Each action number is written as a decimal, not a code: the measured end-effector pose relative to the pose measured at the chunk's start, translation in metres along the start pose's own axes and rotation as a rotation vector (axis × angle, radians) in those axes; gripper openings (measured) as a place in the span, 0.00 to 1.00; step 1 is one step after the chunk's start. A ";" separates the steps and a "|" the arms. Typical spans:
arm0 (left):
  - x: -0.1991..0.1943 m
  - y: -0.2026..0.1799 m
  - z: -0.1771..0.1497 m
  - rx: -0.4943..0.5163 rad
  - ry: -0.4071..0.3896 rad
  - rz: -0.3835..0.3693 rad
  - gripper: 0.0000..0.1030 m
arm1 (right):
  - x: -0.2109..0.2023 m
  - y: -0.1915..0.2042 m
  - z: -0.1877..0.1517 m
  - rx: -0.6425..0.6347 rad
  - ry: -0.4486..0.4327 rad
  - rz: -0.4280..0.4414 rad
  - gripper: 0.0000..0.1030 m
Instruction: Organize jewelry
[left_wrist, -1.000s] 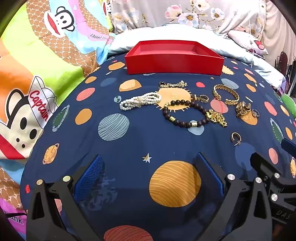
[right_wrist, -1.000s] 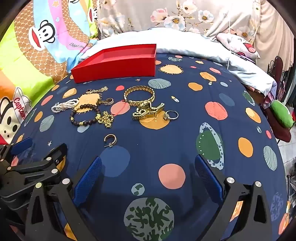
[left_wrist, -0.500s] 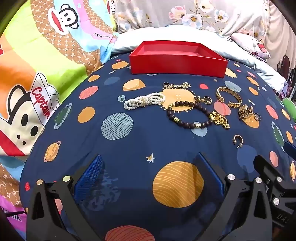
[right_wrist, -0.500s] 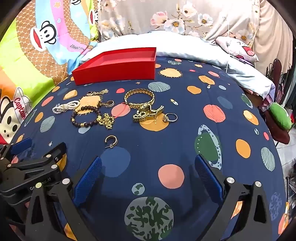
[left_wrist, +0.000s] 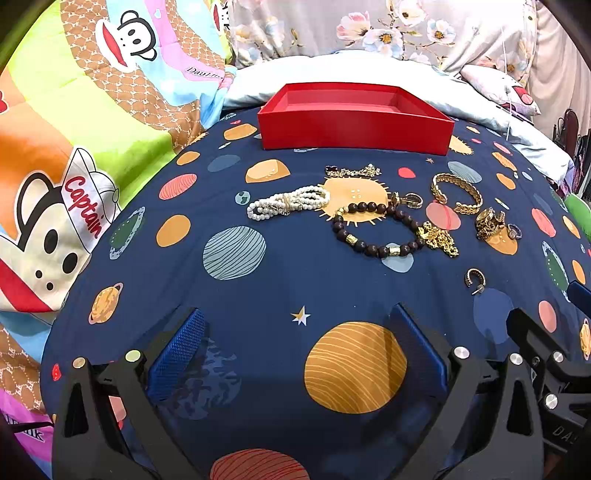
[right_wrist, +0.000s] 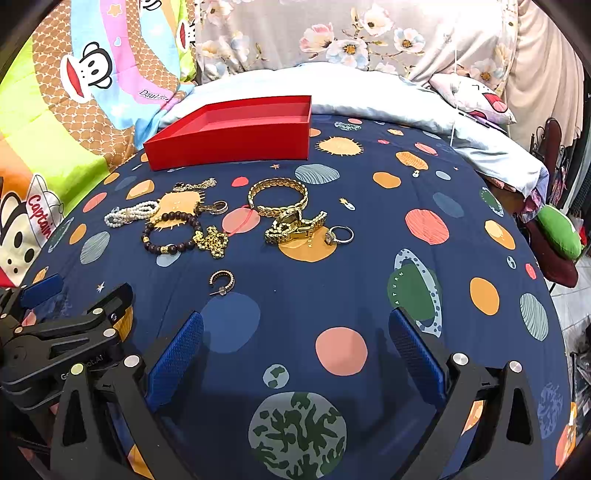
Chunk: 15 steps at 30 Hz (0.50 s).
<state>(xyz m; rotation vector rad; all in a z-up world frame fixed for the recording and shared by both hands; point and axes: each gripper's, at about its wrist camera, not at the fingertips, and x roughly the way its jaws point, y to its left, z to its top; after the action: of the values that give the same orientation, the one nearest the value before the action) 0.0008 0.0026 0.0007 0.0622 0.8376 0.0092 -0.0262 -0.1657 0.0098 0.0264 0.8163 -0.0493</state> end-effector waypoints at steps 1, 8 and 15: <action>0.000 0.000 0.000 0.000 0.000 -0.002 0.95 | 0.000 0.000 0.000 0.000 -0.001 0.000 0.95; -0.001 0.000 0.000 0.001 -0.001 -0.003 0.95 | 0.000 0.000 0.000 -0.001 -0.001 -0.001 0.95; -0.001 0.000 0.001 -0.001 -0.002 -0.007 0.95 | -0.001 0.000 0.000 -0.001 -0.002 -0.001 0.95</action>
<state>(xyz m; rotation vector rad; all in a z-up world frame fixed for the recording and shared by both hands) 0.0003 0.0028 0.0022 0.0588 0.8359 0.0029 -0.0264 -0.1652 0.0103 0.0251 0.8148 -0.0503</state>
